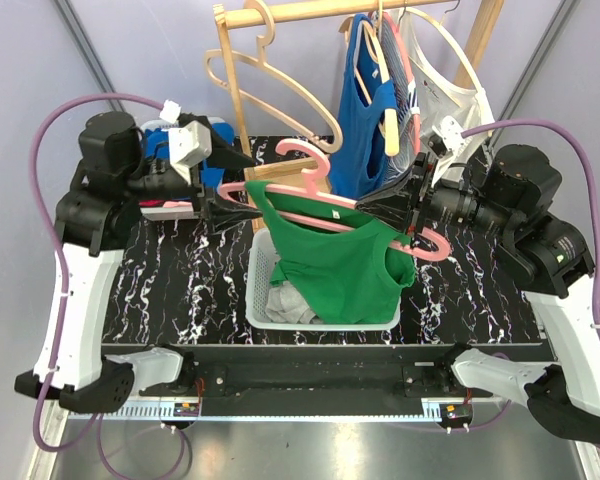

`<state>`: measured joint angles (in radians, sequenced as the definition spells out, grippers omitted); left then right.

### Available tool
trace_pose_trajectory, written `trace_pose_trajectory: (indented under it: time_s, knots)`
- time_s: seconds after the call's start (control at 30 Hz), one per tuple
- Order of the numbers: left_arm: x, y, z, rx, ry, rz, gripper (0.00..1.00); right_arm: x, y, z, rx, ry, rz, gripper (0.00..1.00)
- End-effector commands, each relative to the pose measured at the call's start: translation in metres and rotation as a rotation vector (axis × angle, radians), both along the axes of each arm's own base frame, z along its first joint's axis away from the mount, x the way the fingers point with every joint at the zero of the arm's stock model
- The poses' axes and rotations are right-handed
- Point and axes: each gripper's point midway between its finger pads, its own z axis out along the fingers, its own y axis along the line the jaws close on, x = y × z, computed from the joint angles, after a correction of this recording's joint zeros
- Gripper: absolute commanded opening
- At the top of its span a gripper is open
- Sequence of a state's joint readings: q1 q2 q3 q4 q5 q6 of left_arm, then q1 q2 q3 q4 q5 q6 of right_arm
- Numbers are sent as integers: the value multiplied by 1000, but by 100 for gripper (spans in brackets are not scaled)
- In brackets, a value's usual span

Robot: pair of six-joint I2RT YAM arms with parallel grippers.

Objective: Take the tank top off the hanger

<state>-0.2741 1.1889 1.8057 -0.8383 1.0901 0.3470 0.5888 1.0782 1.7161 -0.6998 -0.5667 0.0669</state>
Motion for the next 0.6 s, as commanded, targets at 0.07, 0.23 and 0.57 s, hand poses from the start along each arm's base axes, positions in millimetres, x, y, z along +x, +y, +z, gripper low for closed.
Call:
trace_pose_trajectory:
  time_s: [0.07,0.23,0.57]
  knots:
    - [-14,-15,31,-51,-93,-107,99,-20,8,28,76,-71,122,7]
    - [-18,-24,31,-57,-51,-161,99,-17,13,27,78,-59,141,7]
    - [-17,-28,6,-27,0,-175,98,-9,24,32,101,-62,169,6]
